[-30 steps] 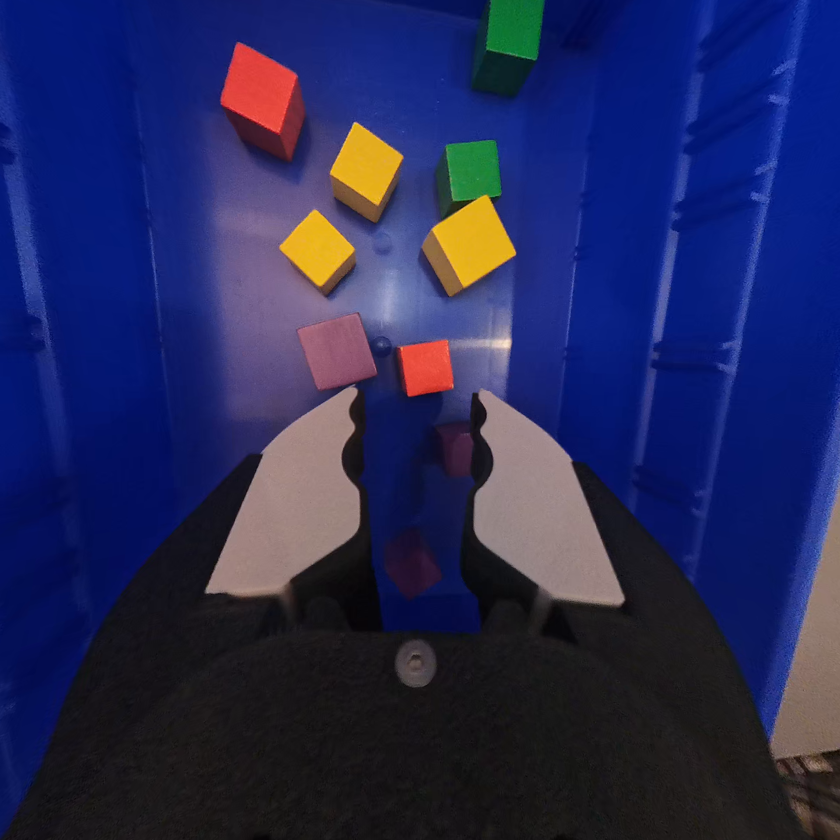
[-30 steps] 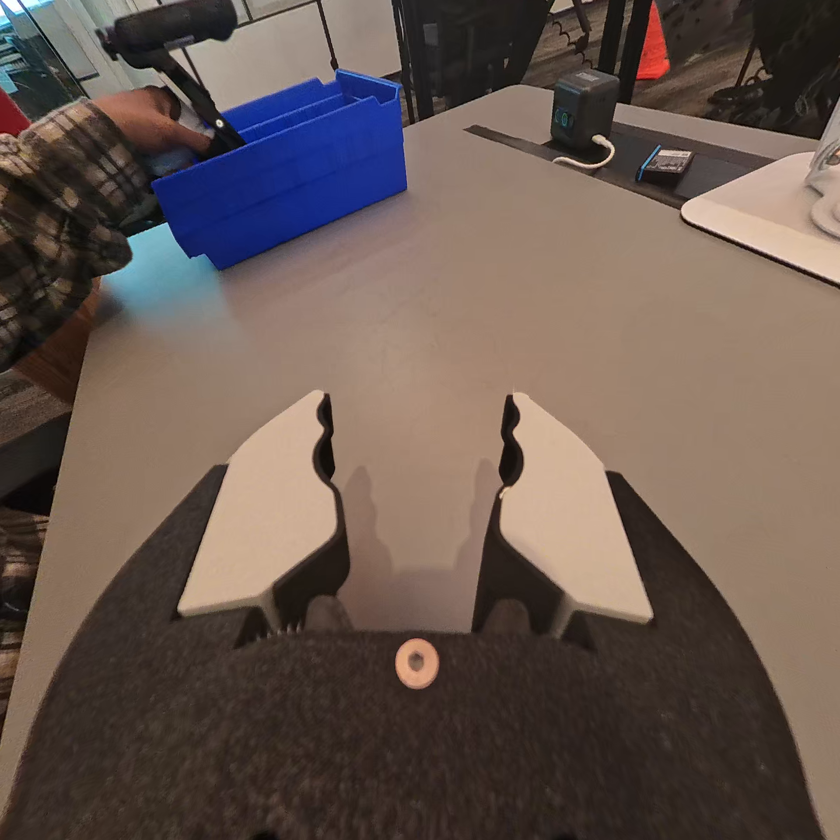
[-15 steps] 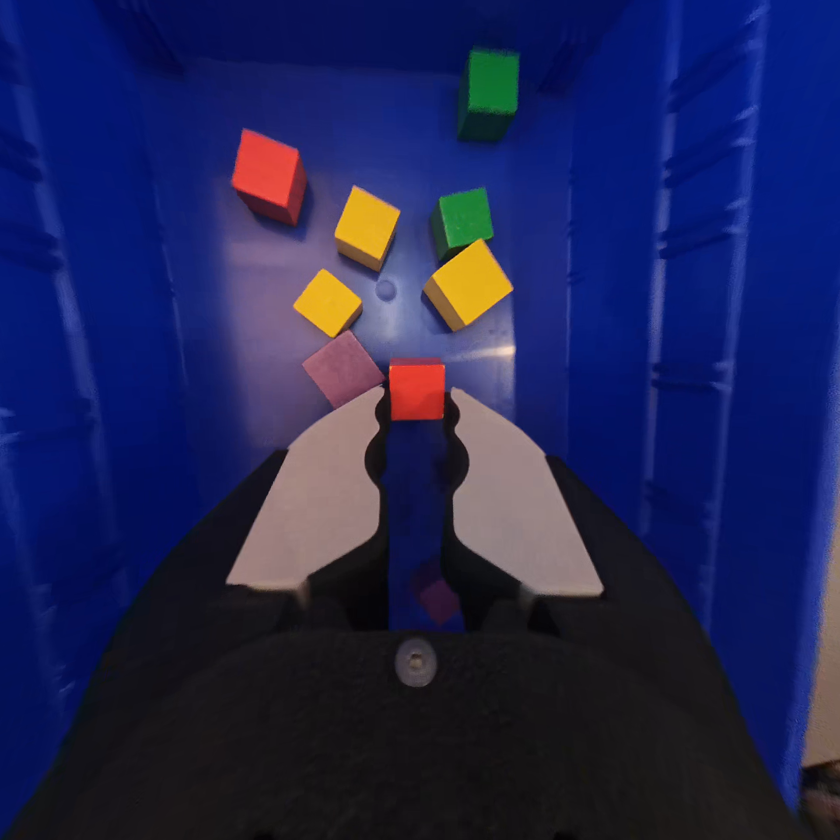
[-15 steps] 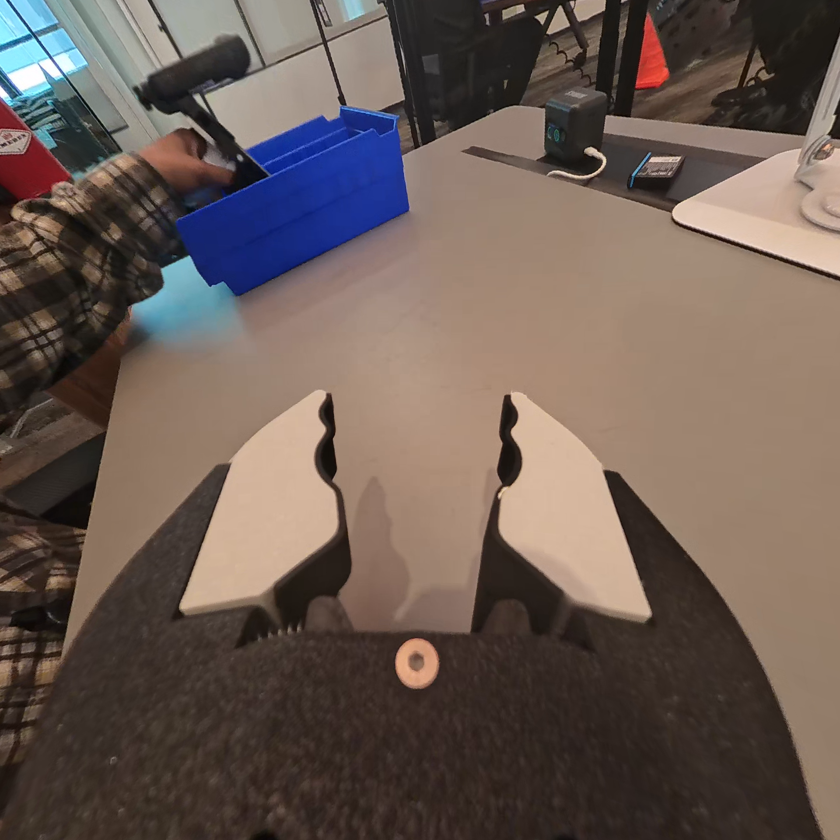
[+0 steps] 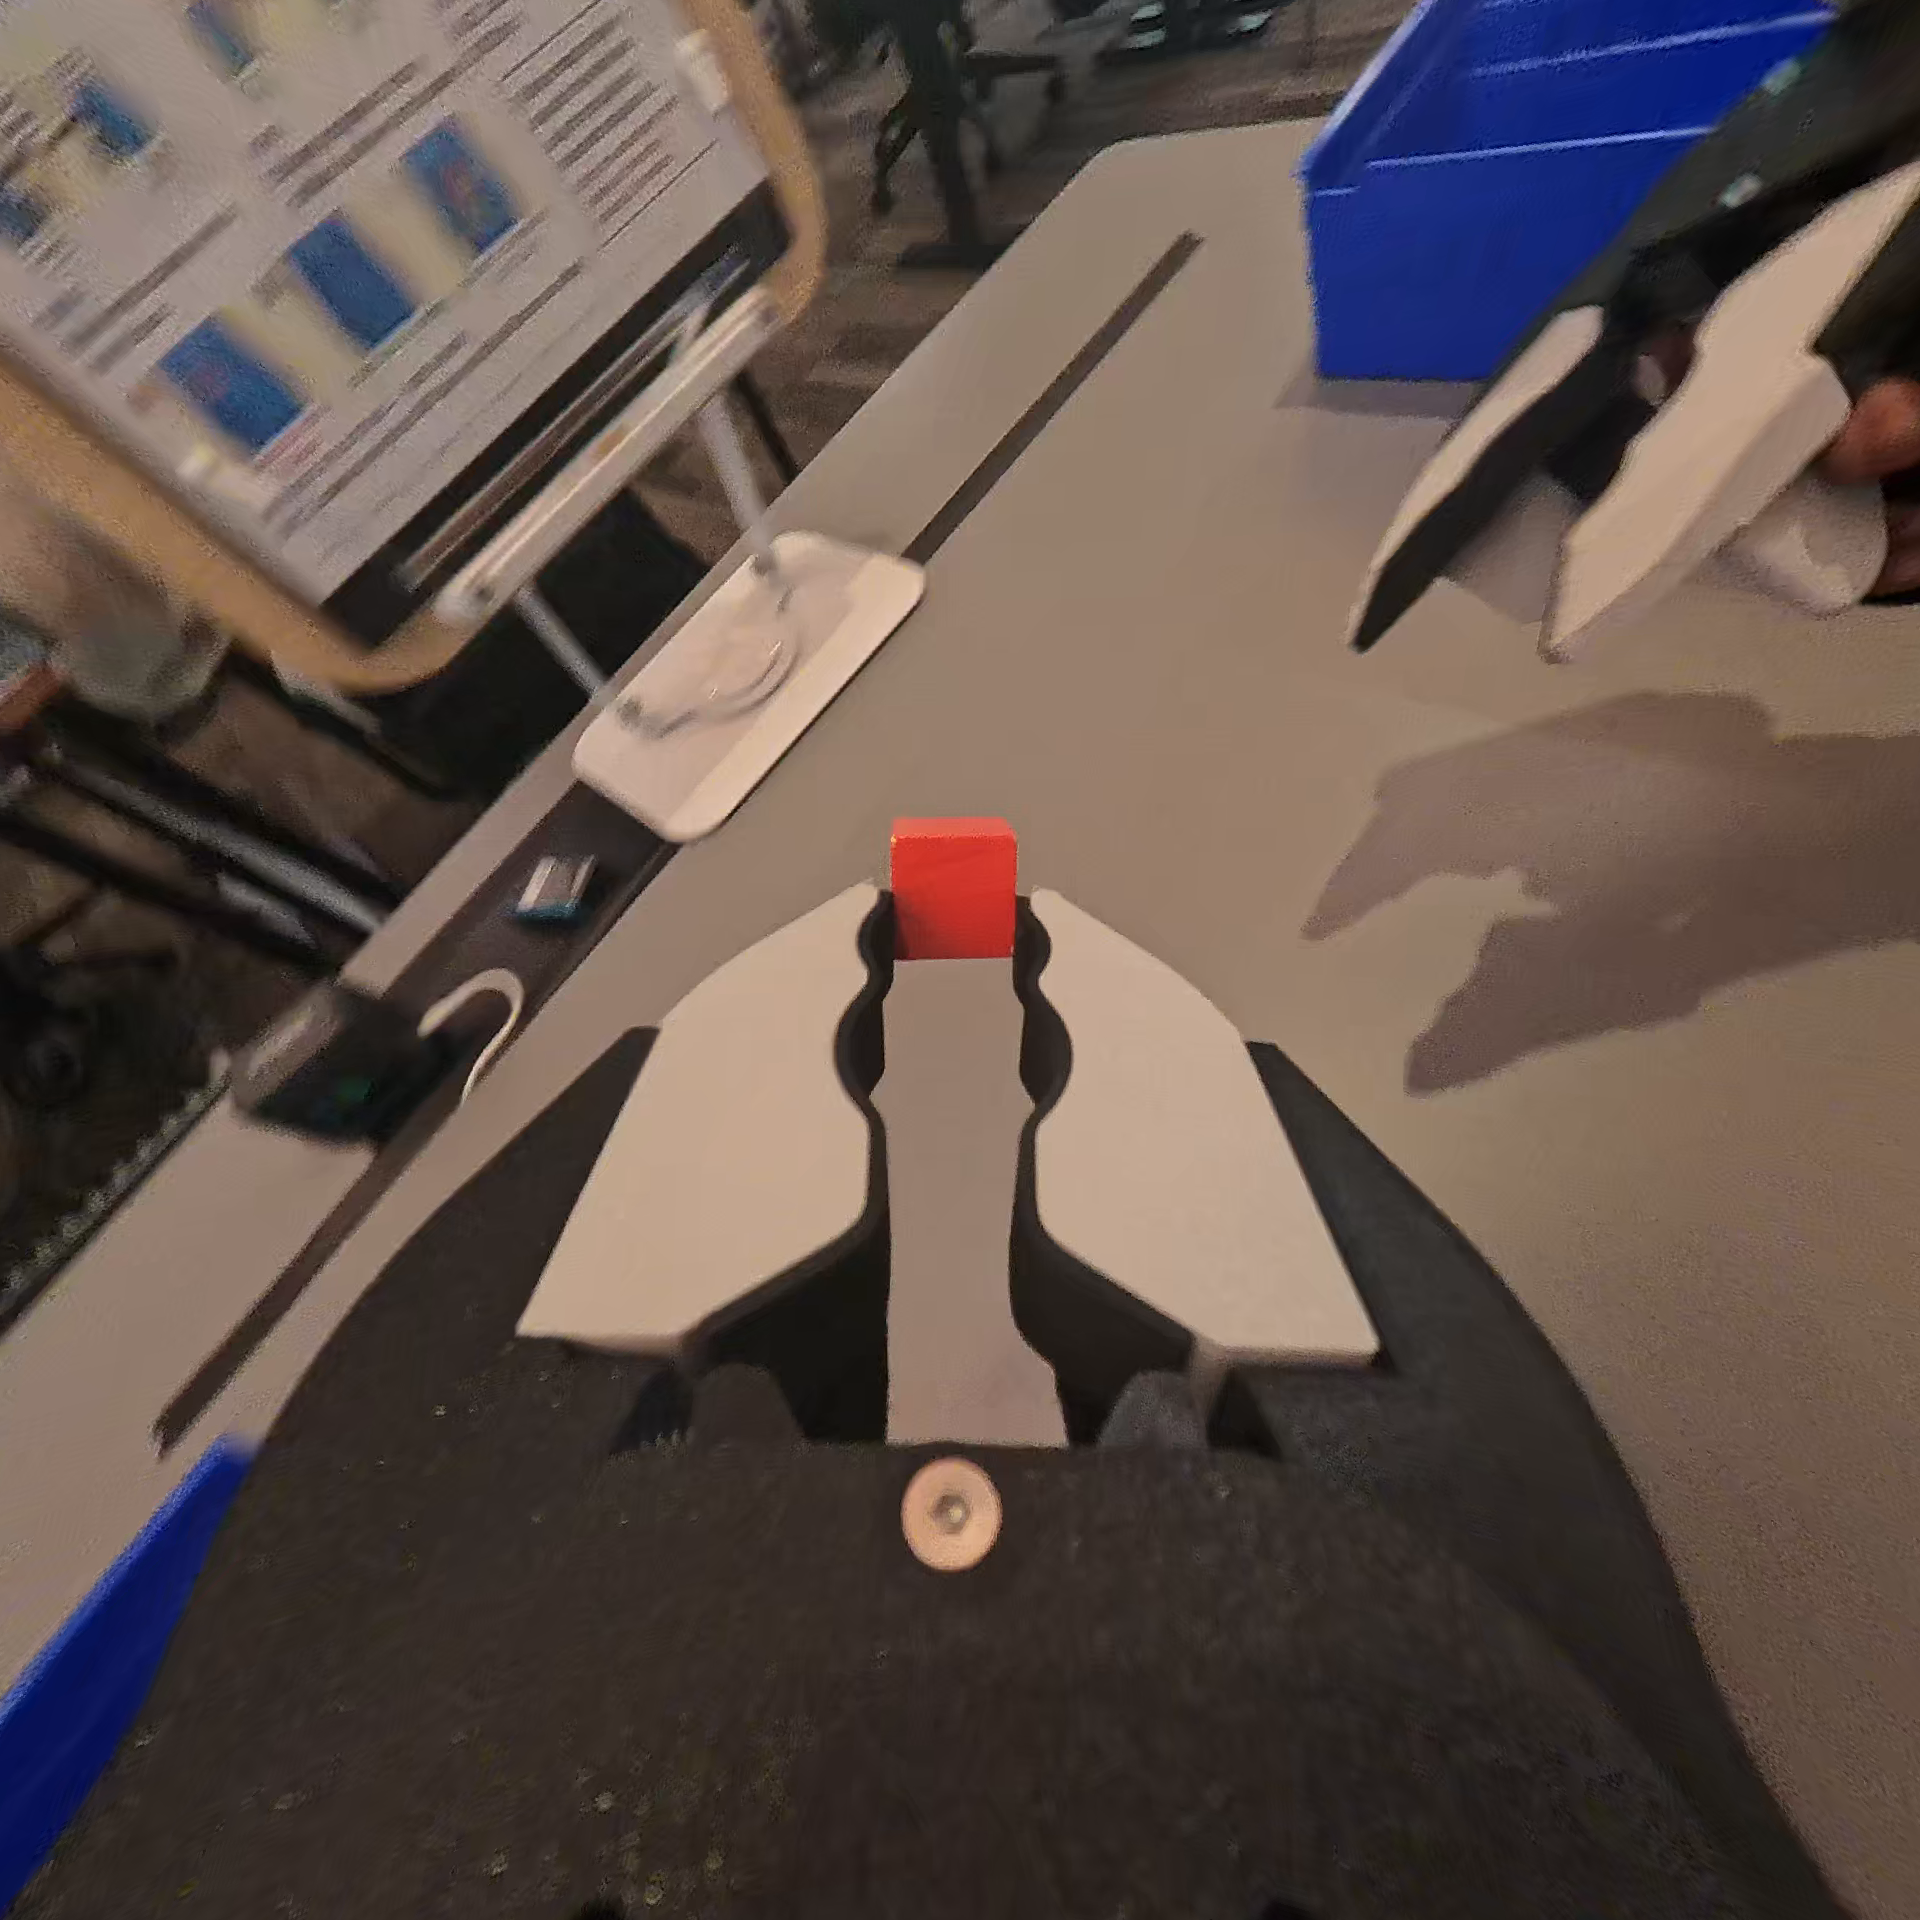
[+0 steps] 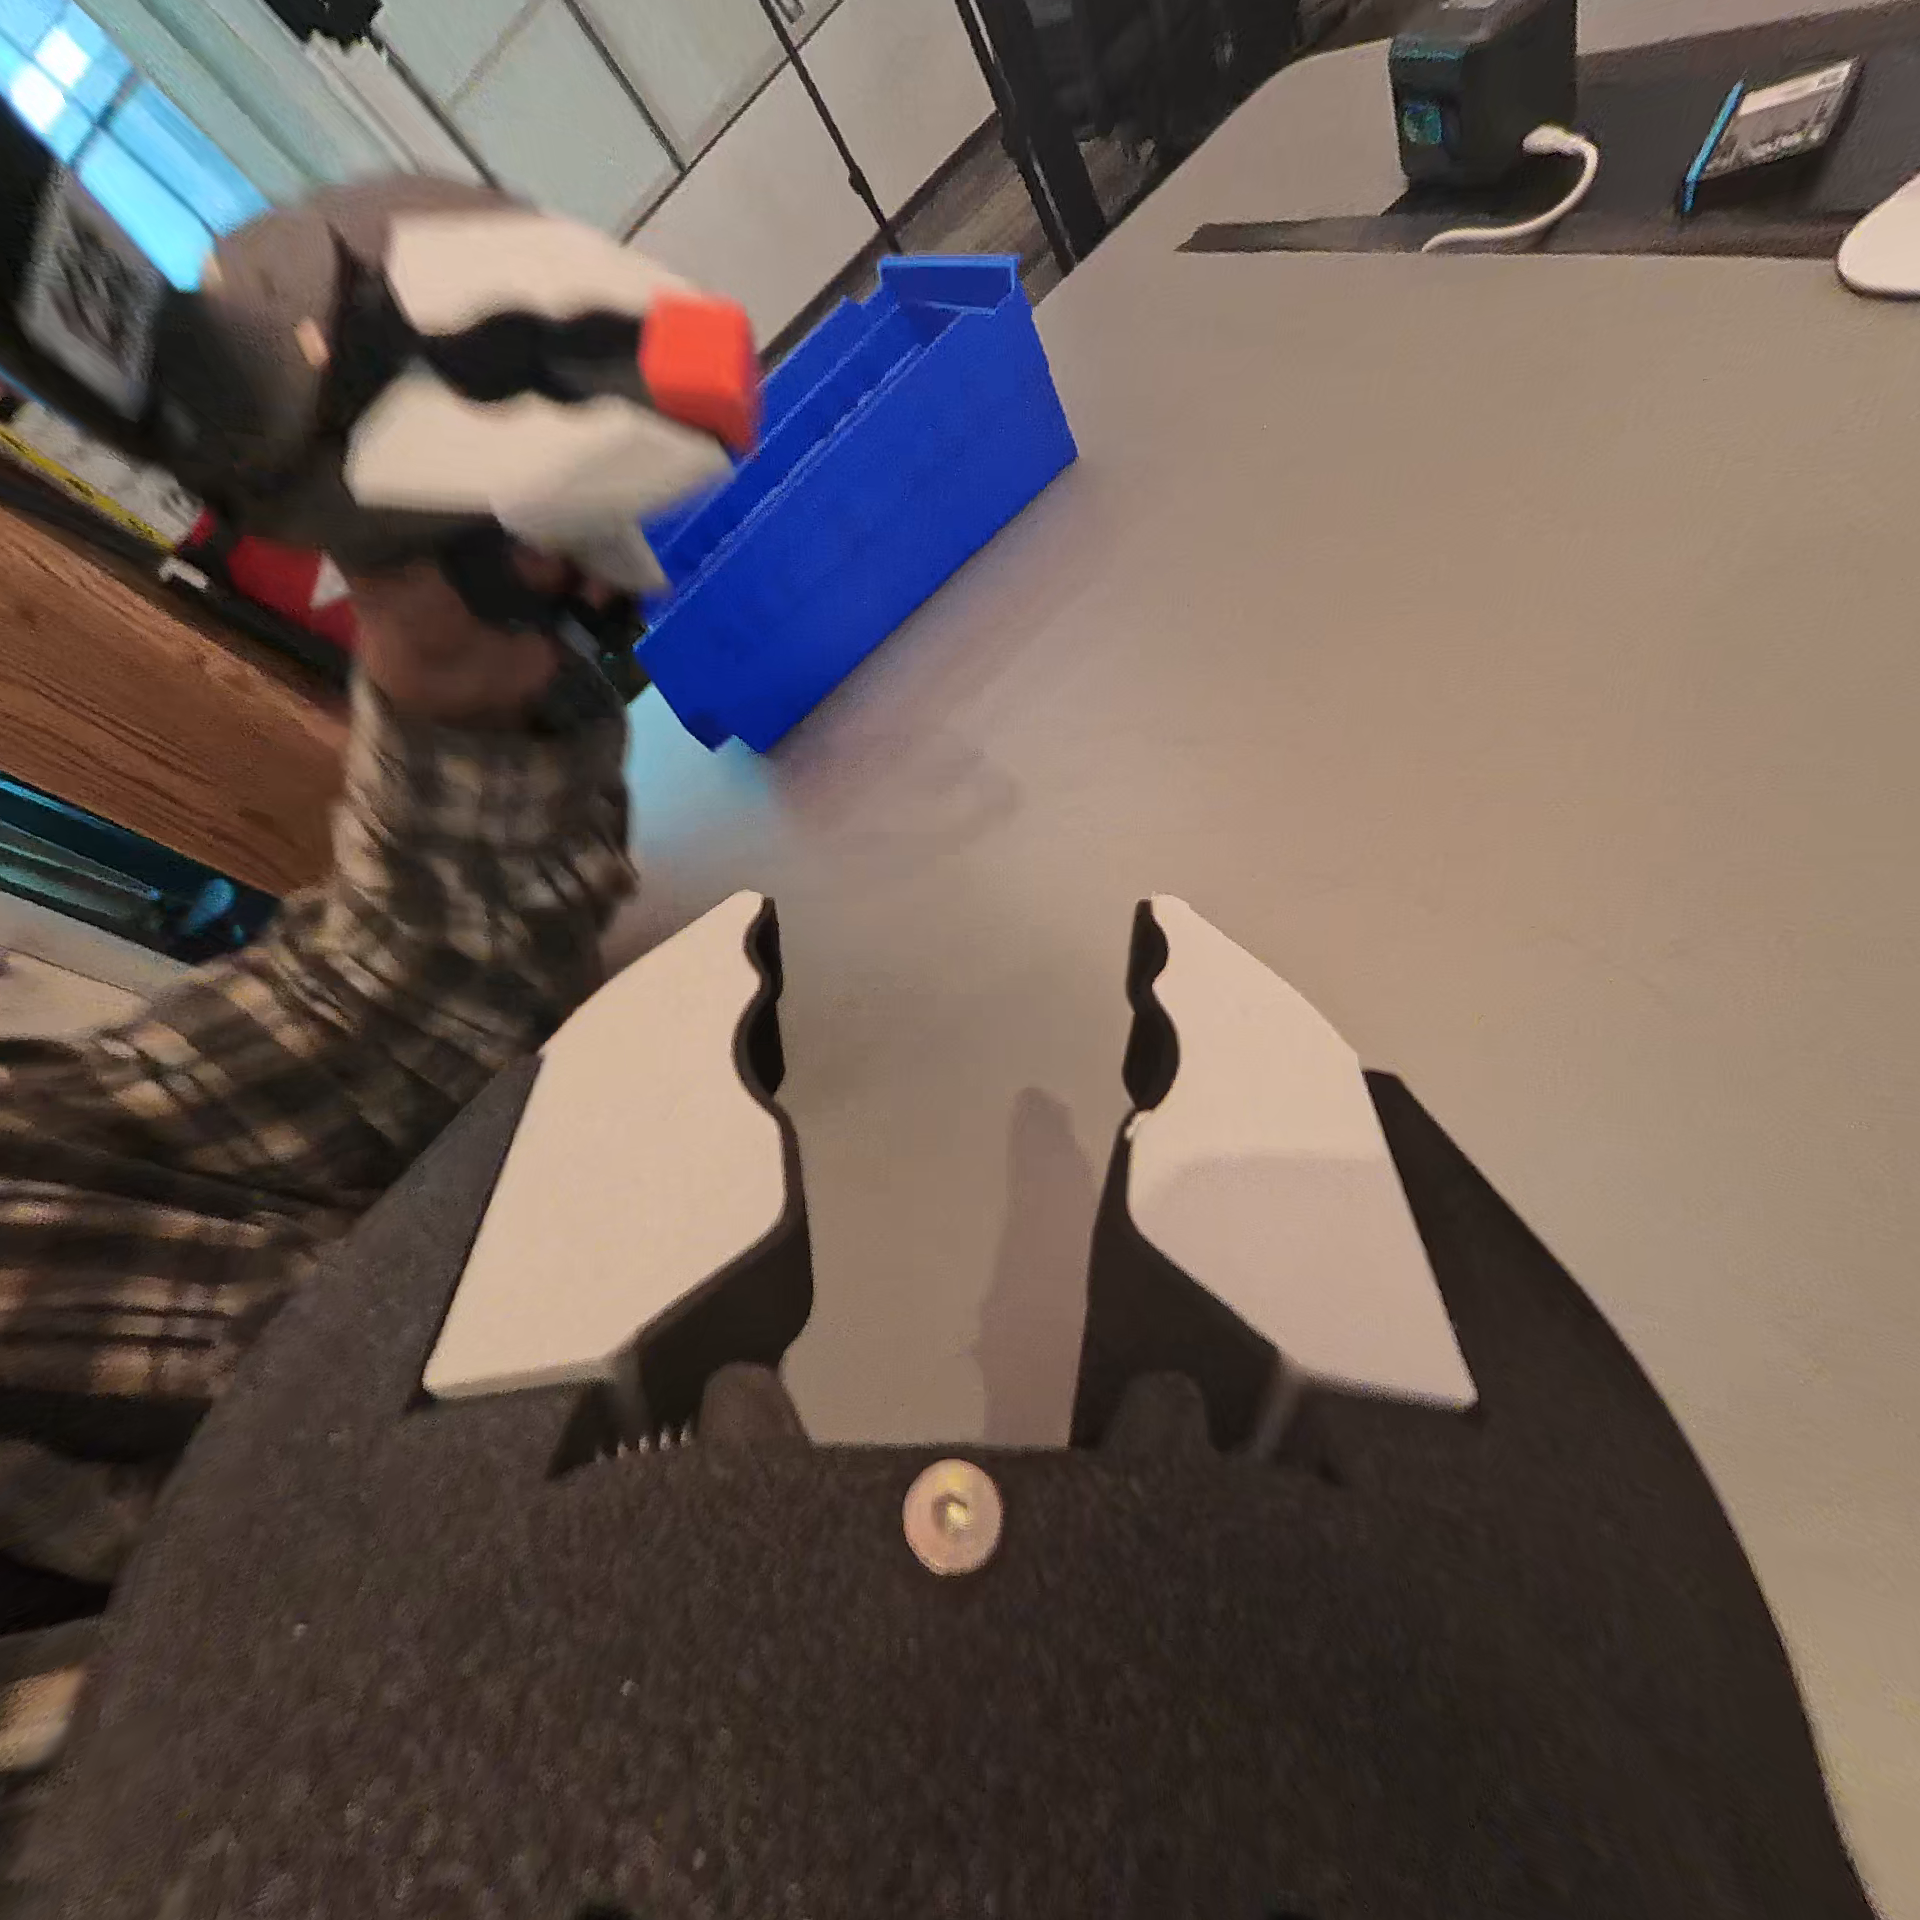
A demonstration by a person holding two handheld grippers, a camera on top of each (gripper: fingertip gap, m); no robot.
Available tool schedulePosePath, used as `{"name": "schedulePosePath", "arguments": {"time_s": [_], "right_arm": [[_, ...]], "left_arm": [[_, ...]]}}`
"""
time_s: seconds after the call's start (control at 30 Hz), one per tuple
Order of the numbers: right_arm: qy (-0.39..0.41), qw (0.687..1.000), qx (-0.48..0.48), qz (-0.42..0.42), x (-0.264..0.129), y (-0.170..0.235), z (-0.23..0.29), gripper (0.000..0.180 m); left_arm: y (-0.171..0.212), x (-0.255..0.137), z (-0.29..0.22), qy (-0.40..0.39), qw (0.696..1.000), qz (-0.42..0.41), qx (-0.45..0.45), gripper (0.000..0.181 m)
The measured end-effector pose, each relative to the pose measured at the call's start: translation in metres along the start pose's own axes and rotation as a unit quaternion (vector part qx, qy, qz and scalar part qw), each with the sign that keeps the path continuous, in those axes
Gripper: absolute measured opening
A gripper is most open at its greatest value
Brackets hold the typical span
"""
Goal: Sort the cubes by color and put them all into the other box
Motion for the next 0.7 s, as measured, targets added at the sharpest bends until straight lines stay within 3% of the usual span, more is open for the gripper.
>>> {"name": "schedulePosePath", "arguments": {"time_s": [0.13,0.27,0.5,0.63,0.7], "right_arm": [[-0.006,0.997,0.069,-0.026,-0.011,-0.01,0.006,0.061],[0.0,0.994,0.109,-0.025,-0.013,-0.007,0.001,0.058],[-0.001,0.993,0.116,0.005,0.005,-0.005,-0.005,0.047],[-0.018,0.992,0.121,0.012,0.014,-0.006,-0.005,0.023],[-0.001,0.994,0.107,0.028,0.012,-0.006,-0.004,0.022]], "left_arm": [[-0.012,0.05,-0.066,0.005,0.997,-0.045,0.066,0.021],[-0.01,0.067,-0.102,0.028,0.993,-0.074,0.083,0.021],[-0.005,0.063,-0.11,0.044,0.991,-0.089,0.085,0.021],[-0.005,0.064,-0.11,0.038,0.992,-0.086,0.086,0.021],[-0.004,0.066,-0.11,0.06,0.993,-0.087,0.06,0.021]]}}
Point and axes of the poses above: each gripper's, where its closed fingertips meet, x out along the fingers, y out of its underside, z = x × y across the jaws, the point moved 9 cm from there along -x, back along the fingers, and after that the axes turned 9 degrees about -y, right-handed, at the moved point
